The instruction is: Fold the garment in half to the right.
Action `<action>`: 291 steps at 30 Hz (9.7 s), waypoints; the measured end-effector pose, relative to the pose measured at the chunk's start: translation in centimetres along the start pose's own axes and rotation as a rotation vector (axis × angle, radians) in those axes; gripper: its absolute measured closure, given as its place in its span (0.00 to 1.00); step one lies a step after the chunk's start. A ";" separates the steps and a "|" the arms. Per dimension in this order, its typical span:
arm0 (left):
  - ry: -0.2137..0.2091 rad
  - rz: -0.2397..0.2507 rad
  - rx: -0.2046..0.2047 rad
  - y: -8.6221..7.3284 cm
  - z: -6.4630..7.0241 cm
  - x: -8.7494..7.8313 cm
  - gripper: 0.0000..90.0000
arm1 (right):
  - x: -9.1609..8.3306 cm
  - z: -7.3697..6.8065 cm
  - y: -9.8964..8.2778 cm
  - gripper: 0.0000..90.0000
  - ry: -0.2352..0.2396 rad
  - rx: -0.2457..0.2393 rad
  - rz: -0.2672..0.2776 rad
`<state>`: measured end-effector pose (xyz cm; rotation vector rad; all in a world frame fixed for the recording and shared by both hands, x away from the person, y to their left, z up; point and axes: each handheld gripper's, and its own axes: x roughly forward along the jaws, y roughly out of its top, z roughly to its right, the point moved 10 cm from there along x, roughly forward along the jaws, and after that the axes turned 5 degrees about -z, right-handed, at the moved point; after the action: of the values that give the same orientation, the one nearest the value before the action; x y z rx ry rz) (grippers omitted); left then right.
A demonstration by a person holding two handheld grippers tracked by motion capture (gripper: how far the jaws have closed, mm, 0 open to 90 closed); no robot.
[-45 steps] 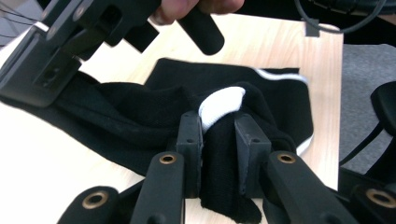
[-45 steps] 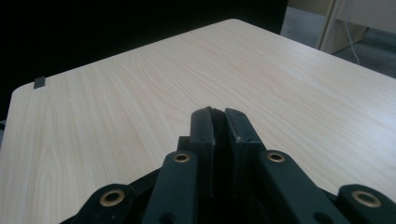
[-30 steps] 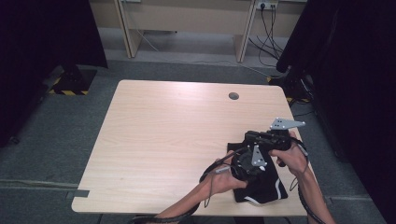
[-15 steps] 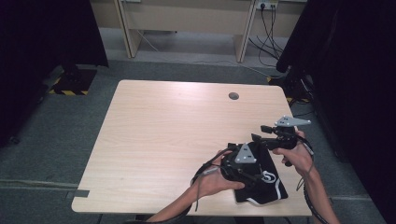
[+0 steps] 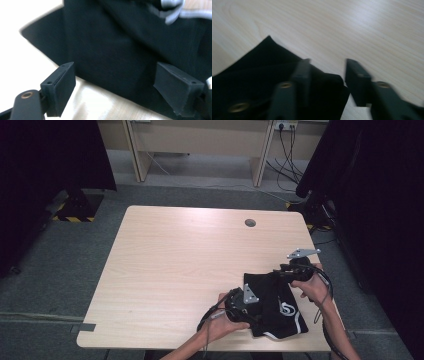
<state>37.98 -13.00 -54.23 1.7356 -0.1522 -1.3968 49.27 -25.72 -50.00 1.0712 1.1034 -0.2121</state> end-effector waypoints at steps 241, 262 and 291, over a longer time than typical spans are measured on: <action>0.172 -0.025 -0.192 -13.3 -11.0 -11.0 0.00 | 6.6 -12.5 2.1 0.16 0.108 -0.137 0.055; 0.172 -0.026 -0.191 -13.3 -11.0 -11.0 0.00 | 9.7 -13.8 6.2 0.16 0.130 -0.148 0.073; 0.172 -0.026 -0.191 -13.3 -11.0 -11.0 0.00 | 6.7 -14.0 5.2 0.17 0.183 -0.079 0.149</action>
<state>37.76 7.44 -55.47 1.6921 0.0952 -1.2312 47.06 -9.72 -52.78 1.1123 1.1796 0.0488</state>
